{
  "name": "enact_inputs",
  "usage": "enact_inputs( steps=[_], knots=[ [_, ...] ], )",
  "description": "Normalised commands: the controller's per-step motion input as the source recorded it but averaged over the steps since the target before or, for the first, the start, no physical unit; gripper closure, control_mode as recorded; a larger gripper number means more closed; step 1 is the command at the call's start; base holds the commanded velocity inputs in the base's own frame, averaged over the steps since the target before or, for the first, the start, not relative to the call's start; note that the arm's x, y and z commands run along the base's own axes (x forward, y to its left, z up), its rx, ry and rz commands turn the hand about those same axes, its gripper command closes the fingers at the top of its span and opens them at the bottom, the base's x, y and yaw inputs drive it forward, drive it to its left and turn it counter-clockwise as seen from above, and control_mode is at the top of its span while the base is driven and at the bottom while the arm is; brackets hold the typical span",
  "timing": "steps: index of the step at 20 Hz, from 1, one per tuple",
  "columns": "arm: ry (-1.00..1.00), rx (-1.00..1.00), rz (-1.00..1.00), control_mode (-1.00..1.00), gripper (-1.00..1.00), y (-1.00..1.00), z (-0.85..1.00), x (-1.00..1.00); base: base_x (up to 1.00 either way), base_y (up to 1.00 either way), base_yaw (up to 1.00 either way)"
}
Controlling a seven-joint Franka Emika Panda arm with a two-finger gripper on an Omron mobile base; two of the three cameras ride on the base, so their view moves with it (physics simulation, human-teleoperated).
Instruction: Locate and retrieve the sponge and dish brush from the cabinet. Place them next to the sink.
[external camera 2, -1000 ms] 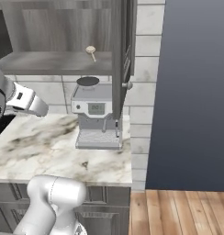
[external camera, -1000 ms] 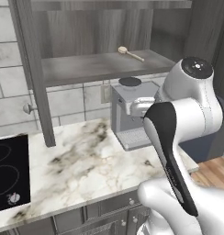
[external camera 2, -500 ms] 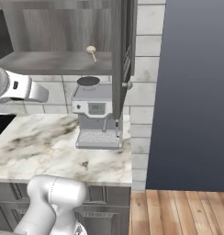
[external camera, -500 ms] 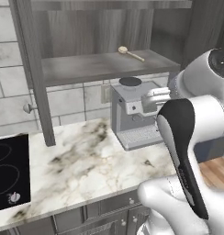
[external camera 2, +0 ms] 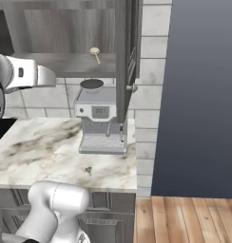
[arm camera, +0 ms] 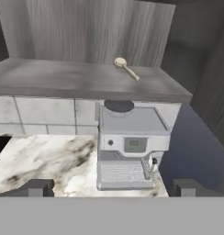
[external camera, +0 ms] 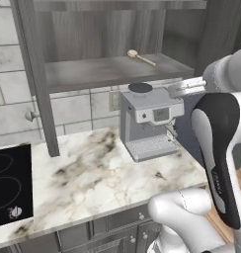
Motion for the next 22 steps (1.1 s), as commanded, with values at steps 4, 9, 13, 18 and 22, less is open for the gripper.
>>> enact_inputs(
  steps=[4,9,13,18,22],
  knots=[
    [-0.04,0.00,0.00,-1.00,-1.00,-0.37,0.12,0.25,0.00,0.00,0.00],
    [-0.02,0.03,0.00,-1.00,-1.00,-0.44,0.11,0.37,0.00,0.00,0.00],
    [0.00,0.01,0.00,-1.00,-1.00,-0.31,0.09,0.59,0.00,0.00,0.00],
    [0.00,0.00,0.00,-1.00,-1.00,0.00,-0.07,0.71,0.00,0.00,0.00],
    [0.00,0.00,0.00,-1.00,-1.00,0.00,-0.07,0.73,0.00,0.00,0.00]
  ],
)
